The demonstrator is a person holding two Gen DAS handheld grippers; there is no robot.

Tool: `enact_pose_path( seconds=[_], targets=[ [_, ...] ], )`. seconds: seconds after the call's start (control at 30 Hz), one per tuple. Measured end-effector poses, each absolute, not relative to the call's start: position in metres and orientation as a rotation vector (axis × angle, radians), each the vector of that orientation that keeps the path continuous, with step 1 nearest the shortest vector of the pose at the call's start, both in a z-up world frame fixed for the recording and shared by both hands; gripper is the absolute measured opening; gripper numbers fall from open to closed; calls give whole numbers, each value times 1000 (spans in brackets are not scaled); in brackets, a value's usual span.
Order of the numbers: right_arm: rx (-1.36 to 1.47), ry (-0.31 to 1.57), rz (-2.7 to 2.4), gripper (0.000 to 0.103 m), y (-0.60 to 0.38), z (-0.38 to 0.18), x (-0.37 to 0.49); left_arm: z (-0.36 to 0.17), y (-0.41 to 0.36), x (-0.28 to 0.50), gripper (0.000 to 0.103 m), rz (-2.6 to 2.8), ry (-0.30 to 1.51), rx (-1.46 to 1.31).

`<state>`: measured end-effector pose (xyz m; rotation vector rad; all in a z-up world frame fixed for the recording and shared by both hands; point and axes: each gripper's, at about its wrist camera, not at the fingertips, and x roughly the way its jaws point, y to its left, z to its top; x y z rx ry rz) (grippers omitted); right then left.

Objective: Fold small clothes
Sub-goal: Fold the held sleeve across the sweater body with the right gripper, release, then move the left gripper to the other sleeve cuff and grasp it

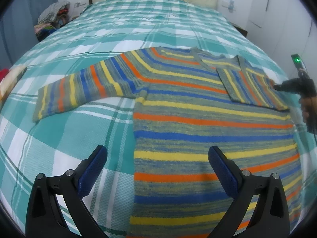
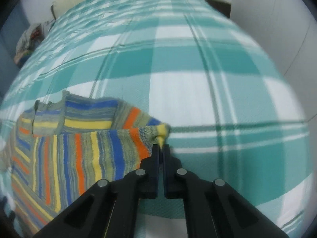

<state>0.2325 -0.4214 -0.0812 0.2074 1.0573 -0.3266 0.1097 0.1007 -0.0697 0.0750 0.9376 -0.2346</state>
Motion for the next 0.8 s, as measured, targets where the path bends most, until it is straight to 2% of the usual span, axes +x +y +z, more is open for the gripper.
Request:
enact_pose_path(
  seconds=[0.1, 0.13, 0.17, 0.3, 0.43, 0.47, 0.5, 0.53, 0.57, 0.63, 0.7, 0.77, 0.8],
  targets=[
    [152, 1052, -313, 6, -413, -76, 232, -69, 100, 109, 102, -243, 941, 75],
    [155, 1040, -325, 13, -413, -71, 228, -68, 100, 109, 102, -244, 938, 75],
    [162, 1005, -319, 15, -411, -62, 219, -67, 99, 108, 102, -244, 934, 77],
    [263, 965, -69, 15, -382, -50, 192, -65, 98, 107, 102, -243, 925, 87],
    [219, 1123, -33, 15, -364, -88, 167, -67, 99, 105, 102, -238, 934, 90],
    [201, 1127, -71, 10, -368, -94, 159, -67, 99, 104, 102, -236, 934, 94],
    [223, 1085, -92, 10, -375, -91, 147, -68, 99, 104, 102, -233, 933, 99],
    [226, 1061, -138, 15, -379, -85, 136, -68, 100, 102, 102, -230, 929, 104],
    [226, 1041, -149, 27, -378, -80, 129, -68, 100, 101, 102, -228, 926, 107],
    [215, 990, -132, 27, -371, -64, 107, -70, 99, 98, 102, -227, 925, 119],
    [191, 954, -114, 34, -358, -51, 83, -73, 96, 97, 102, -236, 934, 126],
    [151, 917, -135, 53, -346, -46, 65, -77, 92, 94, 102, -253, 939, 134],
    [118, 886, -161, 58, -338, -45, 55, -78, 89, 93, 102, -261, 939, 144]
  ],
)
